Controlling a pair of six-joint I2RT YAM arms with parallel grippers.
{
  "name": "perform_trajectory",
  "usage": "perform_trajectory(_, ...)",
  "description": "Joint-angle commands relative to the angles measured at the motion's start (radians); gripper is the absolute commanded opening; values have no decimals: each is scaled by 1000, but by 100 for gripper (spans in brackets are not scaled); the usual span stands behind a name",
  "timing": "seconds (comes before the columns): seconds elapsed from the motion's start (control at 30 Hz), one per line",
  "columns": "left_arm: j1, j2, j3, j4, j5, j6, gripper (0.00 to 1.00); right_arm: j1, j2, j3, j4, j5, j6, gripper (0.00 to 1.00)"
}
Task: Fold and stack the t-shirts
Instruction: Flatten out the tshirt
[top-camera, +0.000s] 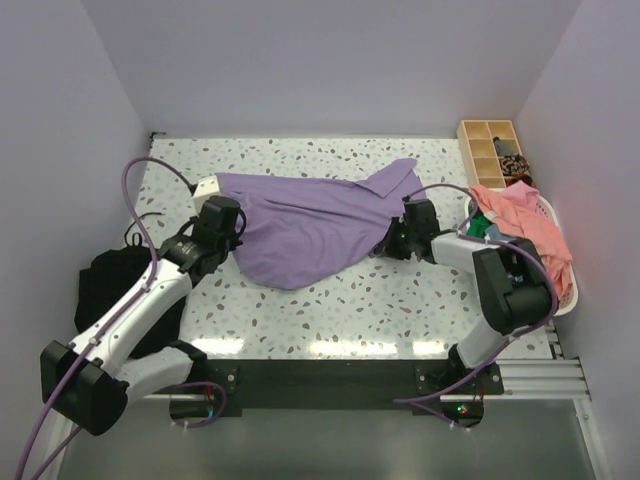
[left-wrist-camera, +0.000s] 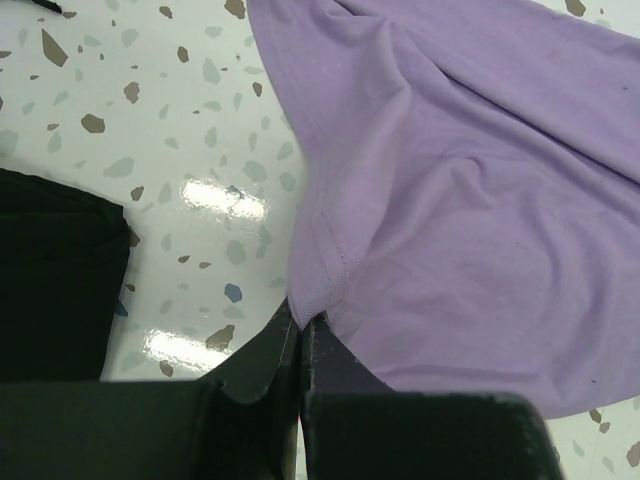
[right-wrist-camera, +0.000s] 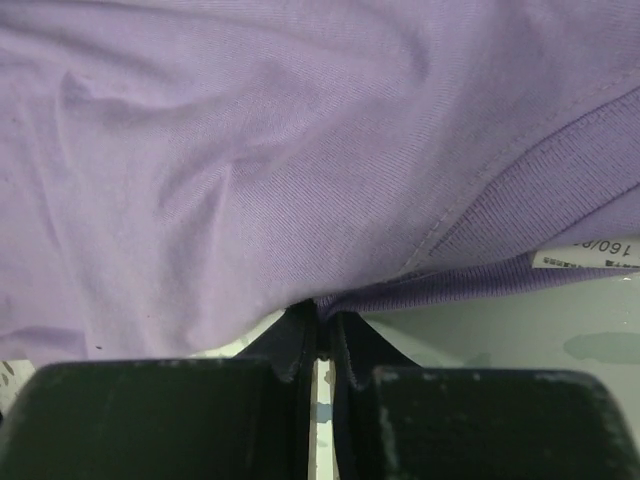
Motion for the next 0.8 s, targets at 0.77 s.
perform_trajectory(0.77, 27, 54, 273, -356, -18, 185, 0, 2, -470, 490, -1030, 269, -221, 0)
